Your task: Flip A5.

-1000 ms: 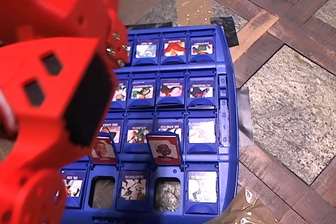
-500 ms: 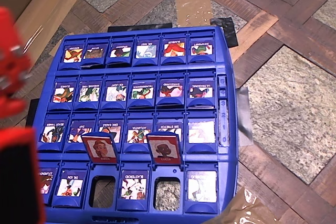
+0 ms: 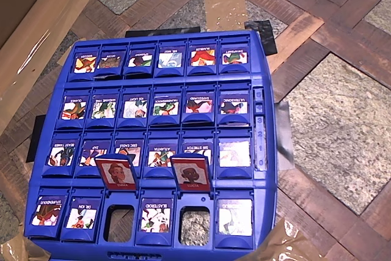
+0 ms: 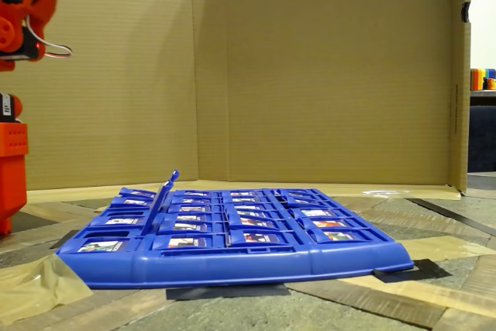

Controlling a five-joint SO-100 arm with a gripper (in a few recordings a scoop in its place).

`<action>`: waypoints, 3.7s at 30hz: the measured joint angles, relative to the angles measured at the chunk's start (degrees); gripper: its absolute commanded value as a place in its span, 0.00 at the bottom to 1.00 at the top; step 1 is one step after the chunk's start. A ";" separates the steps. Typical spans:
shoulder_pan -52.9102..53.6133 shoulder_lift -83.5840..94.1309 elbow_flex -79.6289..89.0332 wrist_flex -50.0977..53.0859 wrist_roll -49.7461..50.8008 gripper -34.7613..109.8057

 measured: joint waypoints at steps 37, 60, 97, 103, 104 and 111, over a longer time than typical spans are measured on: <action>-2.02 9.84 8.26 -34.72 0.00 0.24; -2.11 9.84 8.26 -34.72 0.00 0.24; -2.11 10.02 8.26 -34.72 0.00 0.24; -2.11 10.02 8.26 -34.72 0.00 0.24; -2.11 10.02 8.26 -34.72 0.00 0.24; -2.11 10.02 8.26 -34.72 0.00 0.24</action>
